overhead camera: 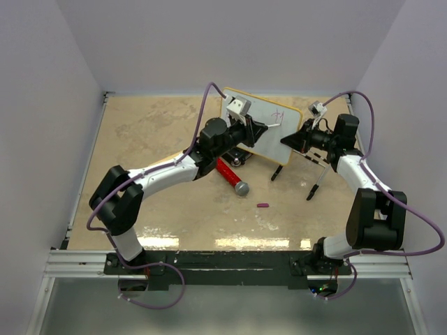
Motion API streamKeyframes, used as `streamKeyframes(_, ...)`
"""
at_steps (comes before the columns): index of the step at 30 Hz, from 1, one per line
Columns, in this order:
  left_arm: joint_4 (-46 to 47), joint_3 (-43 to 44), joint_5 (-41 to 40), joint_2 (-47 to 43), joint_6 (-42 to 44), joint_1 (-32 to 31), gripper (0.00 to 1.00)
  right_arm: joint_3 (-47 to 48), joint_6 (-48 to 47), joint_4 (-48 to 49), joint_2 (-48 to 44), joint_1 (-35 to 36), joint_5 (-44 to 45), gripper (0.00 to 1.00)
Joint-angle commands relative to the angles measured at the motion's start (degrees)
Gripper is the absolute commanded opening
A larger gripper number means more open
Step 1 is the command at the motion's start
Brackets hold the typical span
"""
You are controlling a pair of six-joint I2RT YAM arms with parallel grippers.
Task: Write a sentence on the whiteboard
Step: Write with the whiteboard marker without the cap on the whiteboard.
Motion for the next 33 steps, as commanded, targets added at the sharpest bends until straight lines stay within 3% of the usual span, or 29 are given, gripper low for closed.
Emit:
streamKeyframes(1,-0.15,4.94,-0.43,0.14,1.41,0.12,0.0,1.12,-2.69,-0.5,-1.68,0.6,0.24,0.0)
streamKeyframes(12,1.17,3.81,1.86,-2.76,0.71,0.12,0.0,1.21,-2.95,-0.58,-1.5,0.6,0.33,0.0)
streamKeyframes(33,-0.68,4.69,0.19,-0.47,1.42,0.21,0.0,1.21,-2.95,-0.67,-1.59,0.6,0.42,0.0)
